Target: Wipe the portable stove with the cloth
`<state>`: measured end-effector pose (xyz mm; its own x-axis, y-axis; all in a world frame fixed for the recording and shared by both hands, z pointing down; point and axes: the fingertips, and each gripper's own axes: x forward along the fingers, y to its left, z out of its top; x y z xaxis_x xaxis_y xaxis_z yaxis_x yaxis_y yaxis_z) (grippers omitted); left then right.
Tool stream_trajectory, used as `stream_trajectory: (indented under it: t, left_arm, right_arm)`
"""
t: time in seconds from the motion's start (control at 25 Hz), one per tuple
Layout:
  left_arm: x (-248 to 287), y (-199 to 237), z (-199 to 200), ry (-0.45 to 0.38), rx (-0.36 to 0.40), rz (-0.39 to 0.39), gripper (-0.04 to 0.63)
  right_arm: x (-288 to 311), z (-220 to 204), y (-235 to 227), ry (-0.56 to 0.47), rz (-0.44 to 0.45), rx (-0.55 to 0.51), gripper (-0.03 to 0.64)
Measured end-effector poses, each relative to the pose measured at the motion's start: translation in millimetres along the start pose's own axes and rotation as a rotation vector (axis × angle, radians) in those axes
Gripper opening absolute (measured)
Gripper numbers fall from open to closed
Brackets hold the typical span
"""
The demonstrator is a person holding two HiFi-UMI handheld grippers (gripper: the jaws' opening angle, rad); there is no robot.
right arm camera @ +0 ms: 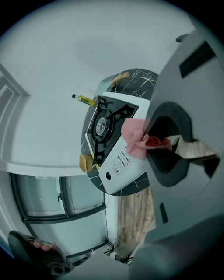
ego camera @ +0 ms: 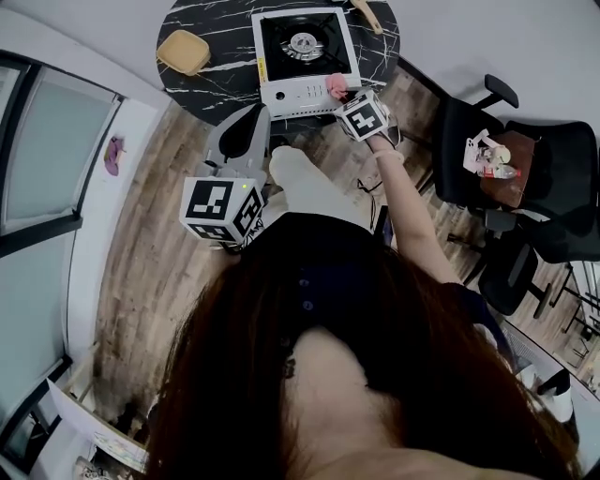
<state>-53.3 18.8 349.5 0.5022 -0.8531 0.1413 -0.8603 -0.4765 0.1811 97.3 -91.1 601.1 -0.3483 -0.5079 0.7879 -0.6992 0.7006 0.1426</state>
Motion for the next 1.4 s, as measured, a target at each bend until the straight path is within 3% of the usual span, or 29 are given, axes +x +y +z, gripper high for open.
stream_trajectory:
  t: [0.64,1.4]
  left_arm:
    - [-23.9,8.0,-8.5,0.000,-0.007,0.074,0.013]
    - [-26.6,35.9,1.6,0.004,0.012,0.073,0.012]
  right_arm:
    - [10.2,22.8,34.7,-0.044,0.056,-0.042,0.043]
    - [22.8,43.5,75.4,-0.070,0.090,-0.024,0.043]
